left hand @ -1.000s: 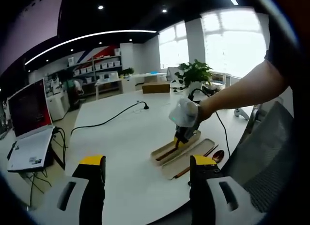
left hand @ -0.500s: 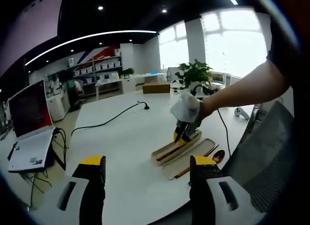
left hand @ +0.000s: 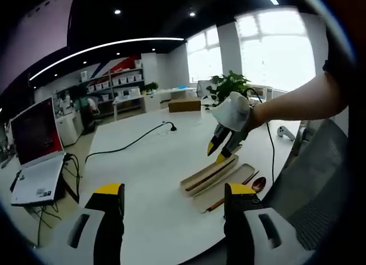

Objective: Arrange the utensils inside the cutlery case until each visible utensil rests in its matching compartment.

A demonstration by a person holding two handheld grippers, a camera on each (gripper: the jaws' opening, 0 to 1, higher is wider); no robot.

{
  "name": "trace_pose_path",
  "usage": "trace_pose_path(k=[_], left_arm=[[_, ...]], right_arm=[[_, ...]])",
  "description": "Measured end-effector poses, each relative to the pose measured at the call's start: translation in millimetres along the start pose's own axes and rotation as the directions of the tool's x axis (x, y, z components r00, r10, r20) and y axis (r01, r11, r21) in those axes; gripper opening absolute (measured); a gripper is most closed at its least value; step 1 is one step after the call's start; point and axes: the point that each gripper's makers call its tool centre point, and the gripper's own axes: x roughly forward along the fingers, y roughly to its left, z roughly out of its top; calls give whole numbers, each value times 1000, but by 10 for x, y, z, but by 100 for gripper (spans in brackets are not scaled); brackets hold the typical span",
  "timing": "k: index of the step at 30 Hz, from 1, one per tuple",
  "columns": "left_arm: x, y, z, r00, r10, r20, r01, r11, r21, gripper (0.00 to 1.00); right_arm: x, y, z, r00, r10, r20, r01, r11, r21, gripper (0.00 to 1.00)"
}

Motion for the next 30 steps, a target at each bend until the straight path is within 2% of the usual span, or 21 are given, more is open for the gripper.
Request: trace_pose_path(k=[6,8,10,13,16,19,25,30], left_arm=[[-6,-7,25,1000,1,9,-1,1000,18,73],[-2,-21,23,1000,-5,7,5,1000,27,74],[32,-115,-23,998,-53,-25,54,998,34,74],[27,-106,-11,999,-46,-20,47,998,41,73],[35,-129,-24,998,-57,-26,58,998,25,75],[26,-158,-6,998,-56,-20,57,997,45,75],[18,-161,24,999,-40,-12,40,997,64,74],[53,-263,29,998,-63,-26,64,997,52,74]], right_arm=[[-126,130,-173,1000,-20,-4,20,999,49,20],[-174,174,-193,1000,-31,1,31,997,71,20],[-234,273,-202,999,-33,16,31,995,91,20],[-290,437,-250,1000,-15,8,15,996,91,20],[-328,496,-266,1000,-12,0,12,998,61,17],[-358,513,-237,1000,-11,15,10,996,89,18],[-332,607,-243,999,10,37,-14,992,122,19],[-258,710,-298,996,51,67,-59,989,132,20]])
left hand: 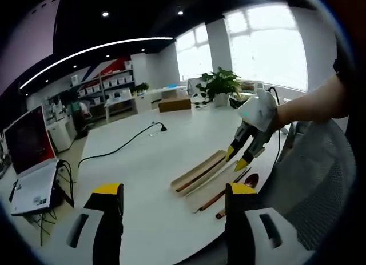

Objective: Arrange the utensils inside the cutlery case until each visible utensil rests in its matching compartment.

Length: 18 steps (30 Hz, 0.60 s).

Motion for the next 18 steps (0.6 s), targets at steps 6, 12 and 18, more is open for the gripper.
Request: trace_pose_path(k=[6,12,18], left_arm=[[1,-50,-25,1000,-10,-16,11,1000,29,74],[-18,-17,-14,1000,14,-12,-13,999,31,73],[10,-98,11,1000,0,-23,1,998,66,74]], right_arm=[[76,103,-105,998,58,7,-58,998,7,21],[108,121,-57,997,69,26,-69,998,0,20],[178,155,-176,996,83,28,-83,996,16,20]])
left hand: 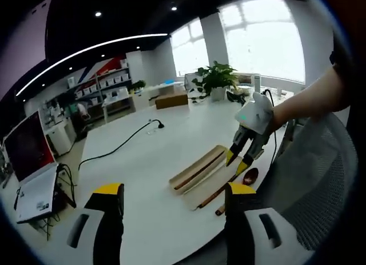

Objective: Arrange the utensils inside the cutlery case until each visible utensil rests in its matching compartment.

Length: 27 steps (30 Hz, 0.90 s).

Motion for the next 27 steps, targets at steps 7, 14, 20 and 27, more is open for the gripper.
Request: trace_pose_path(k=[7,14,20,27], left_arm=[[-13,-2,-39,1000,0,-13,0,1000,1,73],[-22,21,-62,1000,2,-14,-2,1000,-6,72],[-21,15,-55,1000,-2,-13,2,1000,0,72],[-50,74,-39,1000,2,23,0,997,-72,72]], right_arm=[[18,19,58,1000,6,5,-5,999,-34,18],[11,25,233,999,-17,39,21,996,-82,18],[39,41,208,999,-8,34,10,998,-60,18],[142,171,81,999,51,-18,-52,997,-50,18]])
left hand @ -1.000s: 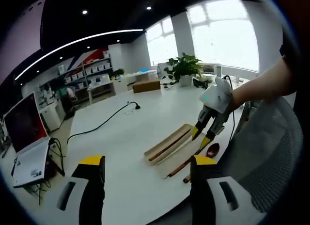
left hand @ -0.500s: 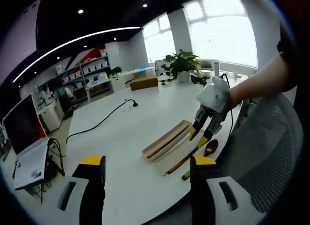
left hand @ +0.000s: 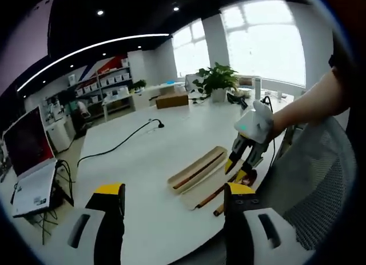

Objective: Arrange the utensils inside the cutlery case until each visible utensil rests in its matching compartment.

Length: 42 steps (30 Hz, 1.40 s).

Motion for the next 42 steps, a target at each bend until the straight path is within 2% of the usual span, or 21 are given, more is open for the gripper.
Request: trace_pose_path(k=[4,9,14,21,32,39,42], left_arm=[[3,-29,36,1000,-4,10,4,1000,31,68],[-11,15,39,1000,9,18,-9,1000,21,68],[-13,48,47,1000,17,25,-17,1000,5,68],[2,23,53,1000,4,25,-5,1000,11,68],[23,2,42,1000,-14,16,14,1000,12,68],[29,1,46,1000,-22,20,22,1000,7,69],[25,9,45,1000,-21,22,21,1000,5,68]], right_arm=[[72,71,-75,999,29,-29,-29,1000,9,15],[125,97,-99,998,46,-48,-45,999,11,16],[142,85,-68,998,48,-35,-47,998,37,19],[162,68,-101,998,50,-49,-49,998,36,16],[222,96,-129,995,59,-85,-60,998,-9,16],[264,91,-63,993,69,-91,-71,997,-21,15],[267,96,-66,989,86,-121,-90,996,-28,16]])
